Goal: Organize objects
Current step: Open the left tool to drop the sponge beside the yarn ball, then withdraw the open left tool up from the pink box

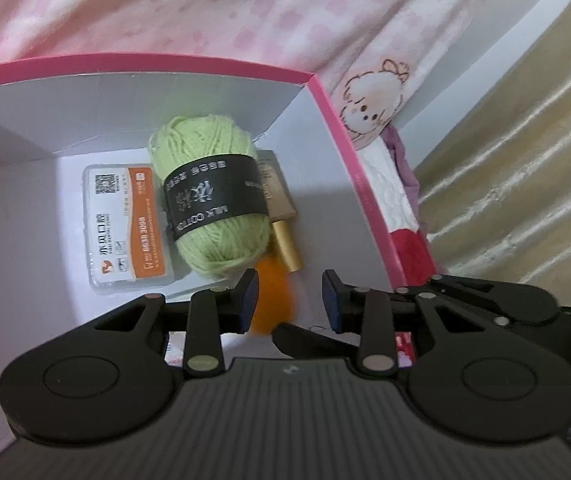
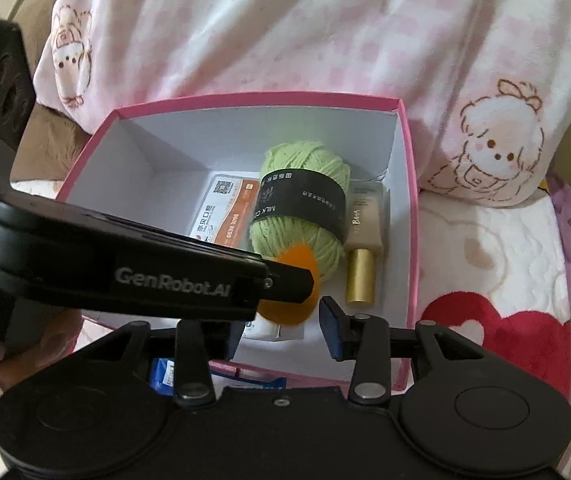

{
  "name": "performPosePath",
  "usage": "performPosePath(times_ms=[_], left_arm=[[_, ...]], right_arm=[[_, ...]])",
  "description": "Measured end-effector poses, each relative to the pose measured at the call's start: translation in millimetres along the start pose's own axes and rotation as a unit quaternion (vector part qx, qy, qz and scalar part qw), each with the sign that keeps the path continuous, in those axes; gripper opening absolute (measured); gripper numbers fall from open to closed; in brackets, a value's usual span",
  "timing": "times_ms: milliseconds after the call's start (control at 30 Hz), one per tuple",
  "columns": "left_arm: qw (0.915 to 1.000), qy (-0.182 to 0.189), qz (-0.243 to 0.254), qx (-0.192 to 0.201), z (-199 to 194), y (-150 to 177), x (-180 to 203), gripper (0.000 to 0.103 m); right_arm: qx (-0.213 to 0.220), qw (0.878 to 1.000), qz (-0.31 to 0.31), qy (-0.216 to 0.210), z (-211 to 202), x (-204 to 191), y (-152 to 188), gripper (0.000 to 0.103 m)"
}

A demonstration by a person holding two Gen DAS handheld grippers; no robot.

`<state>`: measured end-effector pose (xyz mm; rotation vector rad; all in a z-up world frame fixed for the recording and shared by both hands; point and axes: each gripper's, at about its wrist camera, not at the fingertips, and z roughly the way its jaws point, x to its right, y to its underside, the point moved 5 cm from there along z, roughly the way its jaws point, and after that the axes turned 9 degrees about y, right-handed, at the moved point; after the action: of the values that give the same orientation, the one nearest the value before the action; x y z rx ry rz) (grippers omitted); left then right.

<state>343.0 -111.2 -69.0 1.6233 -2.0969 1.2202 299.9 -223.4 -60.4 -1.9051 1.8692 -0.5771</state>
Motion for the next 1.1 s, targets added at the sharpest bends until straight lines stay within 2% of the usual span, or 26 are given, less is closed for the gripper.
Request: performPosePath(times_ms=[167,267,467,533,667,800,1100], left_arm=[[0.9999,-0.013,0.001,0.009,-2,-1,5,0.033],[0.9998,-0.016,0.012,0.003,-11,2,11,0.034],[0.9959,-0.038,0.081,-0.018,-47,8,45,0.04],[0.9941,-0.048,0.096,-0.016,-63,12,56,0.041],[0.9908,-0.066,0.116,-0.018,-96,21,71,0.043],[0.9869,-0.085,0.137,-0.011,-128,31,86,0.046],[0.9804,-0.104,0.167,-0.011,-170,66,109,0.049]], right_arm=[[0.004,1.0,0.017,0.008,2,8,2,0.045],[0.007,1.0,0.016,-0.007,-9,10,5,0.045],[0.02,1.0,-0.007,-0.019,-47,7,8,0.046],[0.028,0.999,-0.012,-0.024,-64,6,8,0.047],[0.041,0.998,-0.031,-0.028,-101,0,11,0.061],[0.056,0.997,-0.051,-0.025,-139,-7,19,0.068],[0.079,0.991,-0.101,-0.026,-209,-27,48,0.073]])
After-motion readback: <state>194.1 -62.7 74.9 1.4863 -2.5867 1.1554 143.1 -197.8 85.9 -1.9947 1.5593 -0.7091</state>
